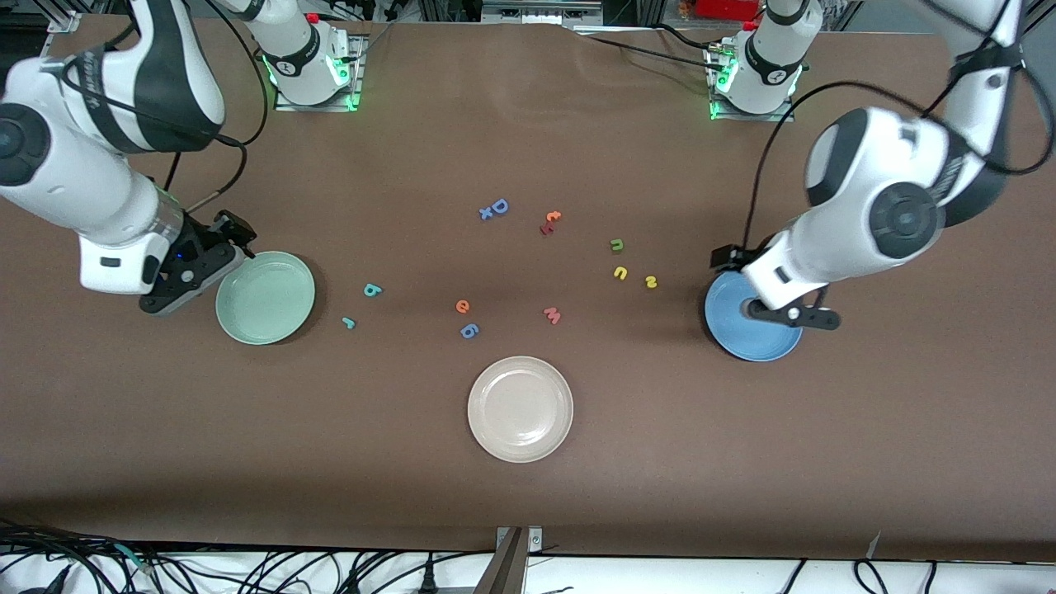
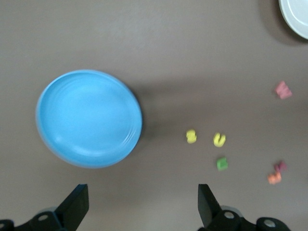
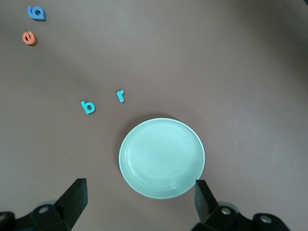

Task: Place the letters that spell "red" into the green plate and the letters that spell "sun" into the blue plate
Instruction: 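Move the right gripper to the teal r while the left gripper reaches the yellow z, then grasp the teal r with the right gripper while the left gripper drops the z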

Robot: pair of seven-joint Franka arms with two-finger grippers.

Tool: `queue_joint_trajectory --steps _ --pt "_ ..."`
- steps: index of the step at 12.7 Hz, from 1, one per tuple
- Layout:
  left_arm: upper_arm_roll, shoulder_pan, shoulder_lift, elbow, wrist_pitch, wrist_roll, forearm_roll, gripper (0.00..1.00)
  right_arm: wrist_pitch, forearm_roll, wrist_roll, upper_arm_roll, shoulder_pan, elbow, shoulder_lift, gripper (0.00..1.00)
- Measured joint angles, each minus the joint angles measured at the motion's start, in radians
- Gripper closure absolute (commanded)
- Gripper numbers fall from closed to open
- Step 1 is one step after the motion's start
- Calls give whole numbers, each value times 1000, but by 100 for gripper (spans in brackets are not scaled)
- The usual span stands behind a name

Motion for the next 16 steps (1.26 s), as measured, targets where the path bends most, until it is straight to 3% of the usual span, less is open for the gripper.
queue_joint_trajectory --steps 3,7,13,16 --pt "-2 -84 14 -196 266 -134 0 0 88 42 -5 6 0 -69 29 1" --pt "-2 -115 42 -362 537 -189 0 0 128 121 -21 7 0 -76 132 1" --pt "-3 -201 117 -400 650 -308 0 2 254 132 -48 12 67 -74 247 4" --pt "1 -202 139 -400 665 -310 0 9 304 132 -48 12 77 -74 299 22"
